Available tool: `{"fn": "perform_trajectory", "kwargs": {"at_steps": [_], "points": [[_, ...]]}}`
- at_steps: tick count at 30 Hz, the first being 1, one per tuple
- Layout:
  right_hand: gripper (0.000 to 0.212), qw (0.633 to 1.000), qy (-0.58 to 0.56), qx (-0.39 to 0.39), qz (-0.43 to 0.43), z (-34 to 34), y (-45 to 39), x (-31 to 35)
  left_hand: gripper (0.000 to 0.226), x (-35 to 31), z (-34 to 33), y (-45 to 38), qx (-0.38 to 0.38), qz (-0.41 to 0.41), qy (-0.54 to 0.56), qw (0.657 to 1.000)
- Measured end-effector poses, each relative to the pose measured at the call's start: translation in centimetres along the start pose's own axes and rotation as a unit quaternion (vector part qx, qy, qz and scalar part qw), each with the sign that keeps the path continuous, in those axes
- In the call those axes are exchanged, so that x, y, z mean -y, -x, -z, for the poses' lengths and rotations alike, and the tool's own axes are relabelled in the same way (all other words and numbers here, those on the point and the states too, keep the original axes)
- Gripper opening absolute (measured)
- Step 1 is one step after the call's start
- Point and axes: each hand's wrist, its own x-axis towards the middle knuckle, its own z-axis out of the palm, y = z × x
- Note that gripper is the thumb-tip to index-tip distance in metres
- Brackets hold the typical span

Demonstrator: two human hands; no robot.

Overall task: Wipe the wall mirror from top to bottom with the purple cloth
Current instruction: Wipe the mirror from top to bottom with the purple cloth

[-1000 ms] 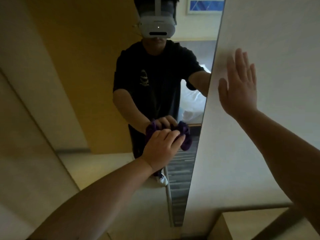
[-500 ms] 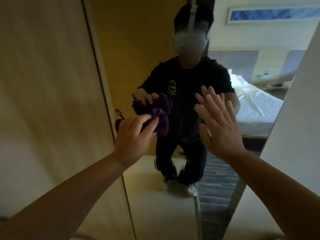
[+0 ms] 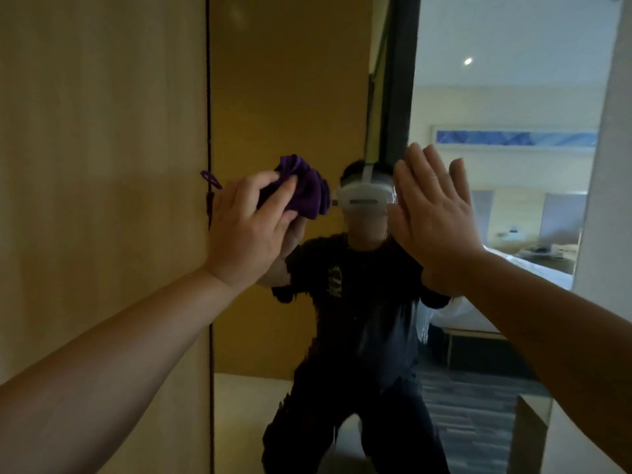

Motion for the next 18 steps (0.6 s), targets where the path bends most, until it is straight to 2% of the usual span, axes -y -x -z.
{"fn": "perform_trajectory", "kwargs": {"at_steps": [5, 9, 14, 18], "points": [[0.063, 0.999, 0.048, -0.025, -0.002, -1.6, -0.3, -0.2, 0.039, -0.6, -1.2, -0.5, -0.028, -0.006, -0.003, 1.000], [0.063, 0.998, 0.048, -0.031, 0.002, -1.5, -0.1, -0.2, 0.035, 1.5, -1.7, -4.6, -0.031, -0.012, -0.026, 0.999], [0.063, 0.997, 0.022, -0.068, 0.009, -1.6, 0.0, -0.3, 0.039, 6.4, -2.6, -11.5, 0.018, -0.070, -0.059, 0.996], [0.063, 0.997, 0.013, -0.069, 0.013, -1.9, 0.0, -0.6, 0.039, 7.4, -4.1, -9.4, 0.004, -0.041, -0.049, 0.998]]}}
